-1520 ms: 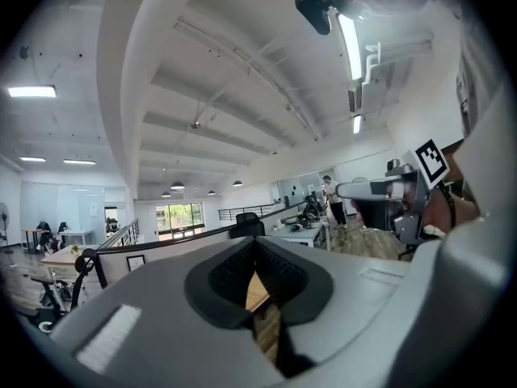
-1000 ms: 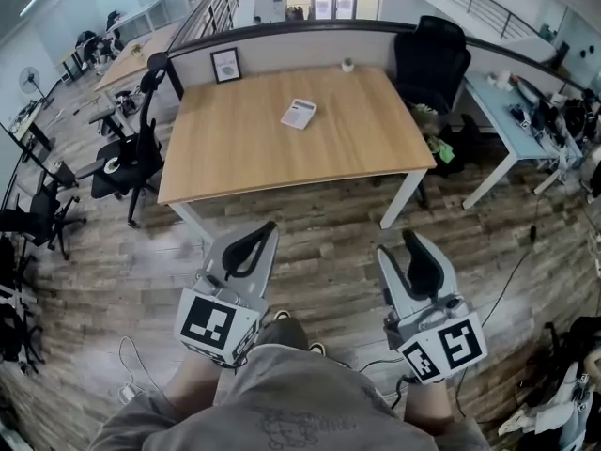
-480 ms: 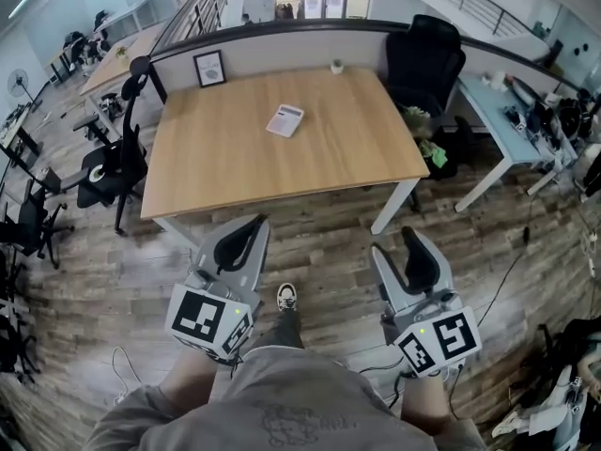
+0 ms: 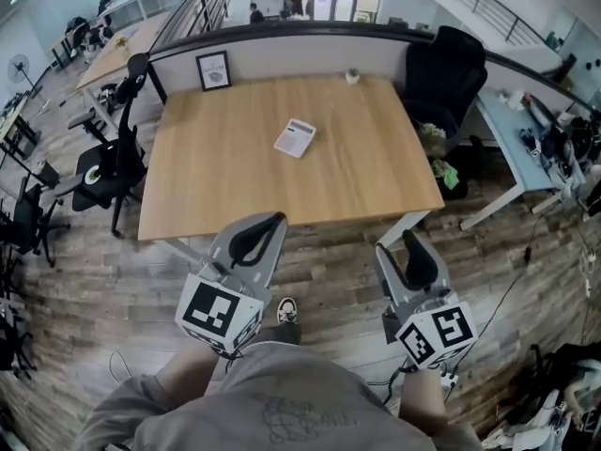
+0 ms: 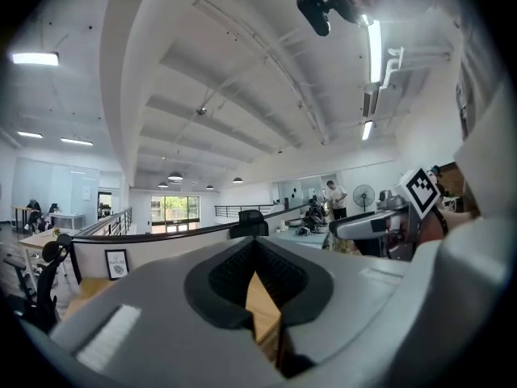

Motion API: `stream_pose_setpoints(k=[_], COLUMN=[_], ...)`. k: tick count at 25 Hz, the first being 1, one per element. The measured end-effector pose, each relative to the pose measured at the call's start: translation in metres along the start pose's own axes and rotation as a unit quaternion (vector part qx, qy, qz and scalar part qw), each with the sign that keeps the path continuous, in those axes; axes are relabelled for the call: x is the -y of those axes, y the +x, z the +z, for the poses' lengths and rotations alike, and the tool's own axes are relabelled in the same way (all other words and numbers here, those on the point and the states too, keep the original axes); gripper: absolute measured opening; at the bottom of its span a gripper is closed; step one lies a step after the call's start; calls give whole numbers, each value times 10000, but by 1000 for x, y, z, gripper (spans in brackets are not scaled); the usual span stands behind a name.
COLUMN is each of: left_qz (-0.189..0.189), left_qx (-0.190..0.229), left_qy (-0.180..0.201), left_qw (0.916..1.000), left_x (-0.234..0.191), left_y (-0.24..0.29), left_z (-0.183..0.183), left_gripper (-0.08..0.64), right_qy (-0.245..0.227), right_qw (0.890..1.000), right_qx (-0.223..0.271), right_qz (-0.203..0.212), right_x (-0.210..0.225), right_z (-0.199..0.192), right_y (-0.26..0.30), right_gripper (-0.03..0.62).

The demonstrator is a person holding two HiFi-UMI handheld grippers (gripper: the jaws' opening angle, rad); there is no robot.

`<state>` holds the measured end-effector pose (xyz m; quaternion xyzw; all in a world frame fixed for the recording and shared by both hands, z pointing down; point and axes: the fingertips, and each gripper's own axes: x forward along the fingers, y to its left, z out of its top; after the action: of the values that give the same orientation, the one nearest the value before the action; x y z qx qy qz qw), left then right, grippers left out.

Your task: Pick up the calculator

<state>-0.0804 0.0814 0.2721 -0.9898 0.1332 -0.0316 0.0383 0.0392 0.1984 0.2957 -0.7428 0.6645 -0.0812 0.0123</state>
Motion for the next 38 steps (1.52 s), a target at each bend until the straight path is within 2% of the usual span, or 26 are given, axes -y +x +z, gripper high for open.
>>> stream_pose_setpoints(k=[9,15,25,30,38], left_qz=[81,268,641,1023,1695], left_qx=[-275,-438,-770,-973,-1409], left_qy=[-202,-427,-729,-833,-1034], left_qw=[9994,9978,9923,9865,9699], left_x=[-120,-180,-231,-255,-288], left_y=[79,109,154,189,259], left_z=[-41,-67,-104,-122,-150], left_gripper=[2,2,2,2,2], right_qy=[223,201,484,530,639], right_qw=[9994,9971,9874,9796,9556], right_qx=[-263,-701,-1369,-1701,-2481], right_qz=[36,232,637,931,1454], right_x=[38,57,100,131,197], right_z=[-2,-25,-72,-93,-140], right_y=[160,251,347,398,483], right_gripper=[212,212,212,212,212])
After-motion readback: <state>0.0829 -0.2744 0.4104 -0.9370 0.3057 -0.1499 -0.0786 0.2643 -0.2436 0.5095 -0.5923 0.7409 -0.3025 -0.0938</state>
